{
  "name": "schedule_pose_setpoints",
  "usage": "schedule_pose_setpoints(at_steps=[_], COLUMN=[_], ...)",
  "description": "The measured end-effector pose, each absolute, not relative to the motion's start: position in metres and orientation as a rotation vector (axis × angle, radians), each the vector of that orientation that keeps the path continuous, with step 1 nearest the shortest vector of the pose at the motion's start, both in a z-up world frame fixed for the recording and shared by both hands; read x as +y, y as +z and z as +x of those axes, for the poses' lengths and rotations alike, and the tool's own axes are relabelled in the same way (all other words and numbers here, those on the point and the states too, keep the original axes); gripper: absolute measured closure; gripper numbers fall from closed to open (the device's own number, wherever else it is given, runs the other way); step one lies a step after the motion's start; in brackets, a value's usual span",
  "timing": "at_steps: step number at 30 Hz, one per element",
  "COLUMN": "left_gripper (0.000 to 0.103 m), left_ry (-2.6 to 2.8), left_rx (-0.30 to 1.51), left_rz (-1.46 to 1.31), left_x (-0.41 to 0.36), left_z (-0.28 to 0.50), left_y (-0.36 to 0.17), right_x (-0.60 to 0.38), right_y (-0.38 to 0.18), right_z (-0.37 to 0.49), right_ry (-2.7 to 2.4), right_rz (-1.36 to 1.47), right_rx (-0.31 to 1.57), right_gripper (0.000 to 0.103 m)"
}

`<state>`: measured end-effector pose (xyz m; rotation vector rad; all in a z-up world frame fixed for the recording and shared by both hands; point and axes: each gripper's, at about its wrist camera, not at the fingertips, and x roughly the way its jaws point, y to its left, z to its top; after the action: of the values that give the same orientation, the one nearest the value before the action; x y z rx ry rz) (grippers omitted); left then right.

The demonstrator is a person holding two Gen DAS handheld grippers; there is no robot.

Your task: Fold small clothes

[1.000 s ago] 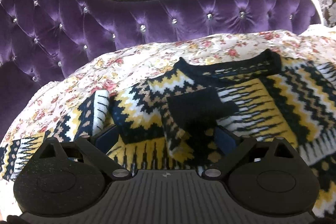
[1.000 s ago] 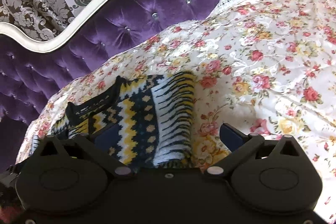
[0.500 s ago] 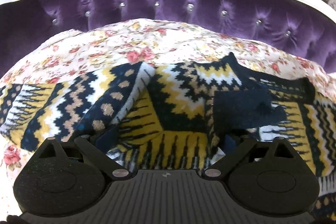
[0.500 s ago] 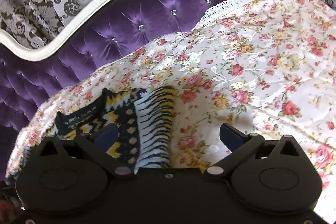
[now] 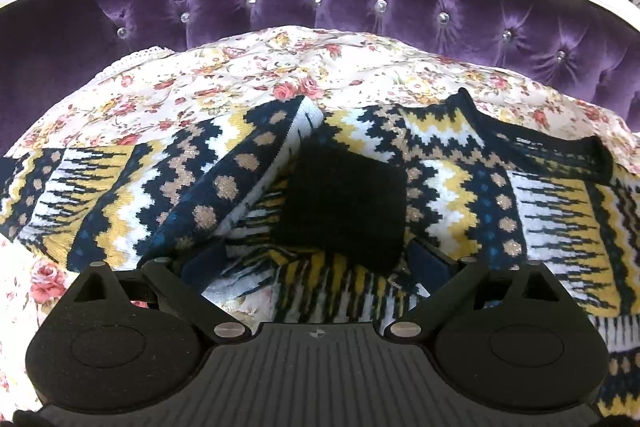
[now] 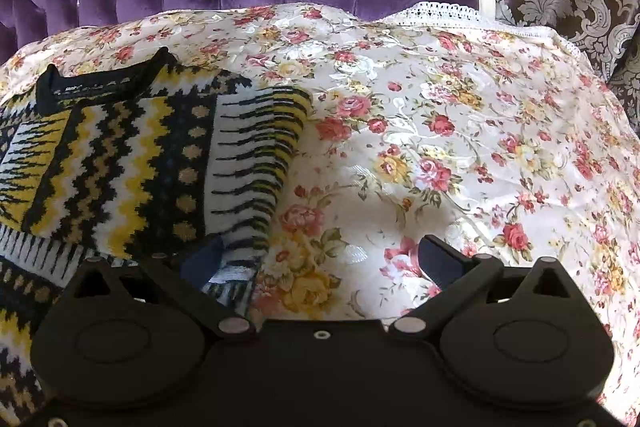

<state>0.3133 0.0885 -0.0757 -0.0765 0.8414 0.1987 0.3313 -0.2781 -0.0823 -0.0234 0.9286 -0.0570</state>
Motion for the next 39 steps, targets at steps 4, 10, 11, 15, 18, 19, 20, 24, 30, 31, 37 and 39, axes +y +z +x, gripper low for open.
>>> schedule_pose_setpoints(at_steps=[4,10,11,15,18,19,20,24,30,31,37,39], left_gripper=[0.005,0.005,0.004,0.001,0.001,0.001,0.001,0.001,0.001,0.001,0.001,0.001], left_ry=[0.150,0.039,0.025,-0.024,-0.011,-0.001,0.015,0.085,0.188,0.201,0.270,0.281], left_rx=[0.845,0.760,0.749,0.713,0.701,0.703,0.704,0.711,0.710,0.707,0.694,0.693], left_rz=[-0.105,-0.175,-0.173,-0.152,-0.155,-0.162,-0.172,-0.226,-0.342,-0.353,-0.443,-0.478], left_x=[0.094,0.113,0.117,0.138,0.159,0.167,0.176,0.217,0.273,0.280,0.314,0.321], left_z=[0.307,0.282,0.279,0.269,0.263,0.261,0.258,0.250,0.242,0.241,0.238,0.238], left_y=[-0.073,-0.053,-0.050,-0.039,-0.036,-0.036,-0.035,-0.036,-0.046,-0.047,-0.059,-0.064], right_x=[-0.279,-0.288,-0.289,-0.284,-0.274,-0.272,-0.268,-0.260,-0.251,-0.249,-0.241,-0.238], right_y=[-0.072,-0.040,-0.039,-0.038,-0.037,-0.038,-0.037,-0.039,-0.041,-0.041,-0.043,-0.044], right_z=[0.326,0.306,0.304,0.302,0.304,0.304,0.303,0.300,0.299,0.299,0.298,0.298], right_ry=[-0.043,0.136,0.180,0.297,0.335,0.340,0.341,0.362,0.384,0.385,0.408,0.413], right_rz=[0.026,0.314,0.359,0.485,0.482,0.470,0.457,0.445,0.435,0.430,0.420,0.412], right_rx=[0.884,0.666,0.640,0.585,0.576,0.575,0.575,0.585,0.595,0.596,0.595,0.596], right_gripper=[0.001,0.000,0.000,0.000,0.000,0.000,0.000,0.000,0.000,0.000,0.000,0.000])
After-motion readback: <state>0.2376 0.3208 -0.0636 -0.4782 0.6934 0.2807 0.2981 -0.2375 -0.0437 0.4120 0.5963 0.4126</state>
